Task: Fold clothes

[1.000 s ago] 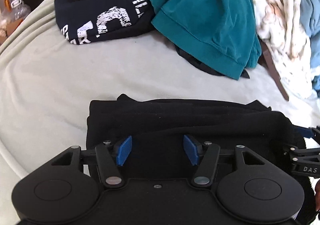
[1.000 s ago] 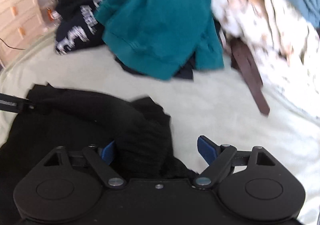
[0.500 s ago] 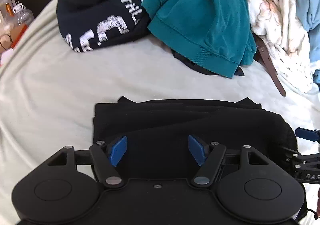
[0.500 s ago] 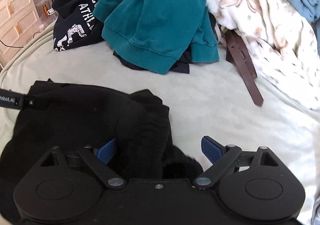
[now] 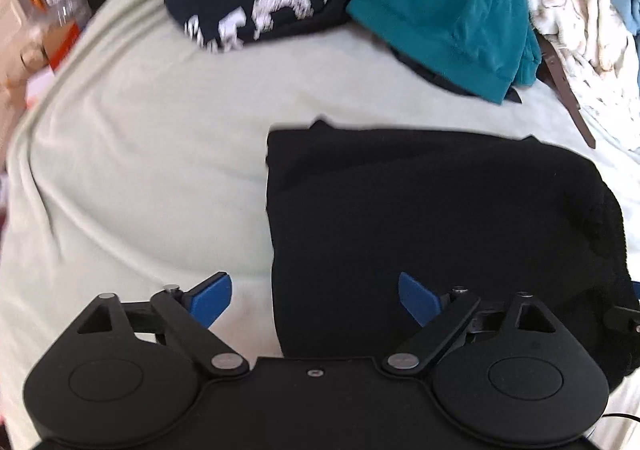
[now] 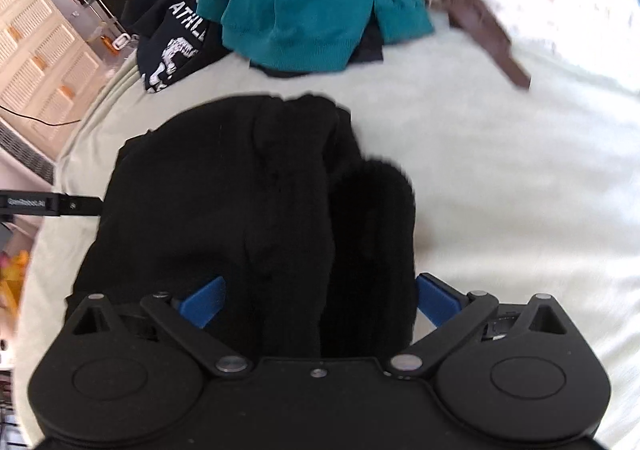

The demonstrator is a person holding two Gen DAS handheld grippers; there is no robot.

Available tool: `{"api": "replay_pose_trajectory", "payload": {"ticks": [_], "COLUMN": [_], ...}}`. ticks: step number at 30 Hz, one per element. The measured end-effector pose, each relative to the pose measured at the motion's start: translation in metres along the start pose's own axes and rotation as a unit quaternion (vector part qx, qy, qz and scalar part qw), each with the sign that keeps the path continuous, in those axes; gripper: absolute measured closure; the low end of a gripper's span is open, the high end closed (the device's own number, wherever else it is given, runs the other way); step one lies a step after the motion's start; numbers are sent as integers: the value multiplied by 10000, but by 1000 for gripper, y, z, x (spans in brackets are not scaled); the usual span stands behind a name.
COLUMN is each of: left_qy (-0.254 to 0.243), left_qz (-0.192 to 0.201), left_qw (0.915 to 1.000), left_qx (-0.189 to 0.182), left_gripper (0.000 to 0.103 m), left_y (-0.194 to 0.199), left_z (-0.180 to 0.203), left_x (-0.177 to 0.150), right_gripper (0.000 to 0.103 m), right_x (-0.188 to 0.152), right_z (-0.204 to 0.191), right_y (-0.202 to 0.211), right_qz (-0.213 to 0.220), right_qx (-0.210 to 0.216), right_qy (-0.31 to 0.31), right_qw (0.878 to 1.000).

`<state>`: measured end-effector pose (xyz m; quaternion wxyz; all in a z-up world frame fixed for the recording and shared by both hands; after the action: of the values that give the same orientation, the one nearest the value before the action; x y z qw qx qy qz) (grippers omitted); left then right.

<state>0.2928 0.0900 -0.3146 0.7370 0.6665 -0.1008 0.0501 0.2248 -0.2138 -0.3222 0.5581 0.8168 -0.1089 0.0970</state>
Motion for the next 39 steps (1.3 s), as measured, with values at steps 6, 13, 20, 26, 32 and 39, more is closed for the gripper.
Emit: {"api": "replay_pose_trajectory", "payload": {"ticks": [6,13,20,26,32,39], "left_qy": [760,1309,919,863,1022,1211], "left_qz": [-325,-297,-457,-515,-636,-599], "left_qw": [9911,9686,9735,9691,9577,9508], "left_qx": [-1045,-2092,-2045,-2253,-2615,-2789], "left_gripper": [1,1,2,7,19,28], "left_y": [-20,-29,-47,-52,-50,-56], "left_z": [-22,-30,-17,-16,-21,-25], "left_x": [-13,-16,-16,-13,-14,-19], "right_gripper": [0,0,0,0,0,0], "right_x": [-3,-9,-3,9,17,20], "right_z": [44,76,95,82,69,53], "right_y": [-18,-46,-56,-74,-83,-83], "right_qz": [-29,-27,-180,-655,-817,-917], "right_qx": [888,2194,3087,3573,3777,3376], "right_qy": [-855,-1565,-2022,-1880,-1891,-1651], "right_qw": [9924,9630,9292,9125,9027,9221]}}
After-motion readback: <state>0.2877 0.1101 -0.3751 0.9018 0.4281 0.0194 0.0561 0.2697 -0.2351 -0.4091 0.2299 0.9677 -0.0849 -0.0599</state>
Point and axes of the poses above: each gripper's, at about its wrist camera, not at the fingertips, and y roughly against the way its jaws point, z to its right, x to its top, the point moved 4 cm from there along -y, roughly the way its jaws point, and after that the axes turned 8 degrees about -z, right-handed, at the moved point
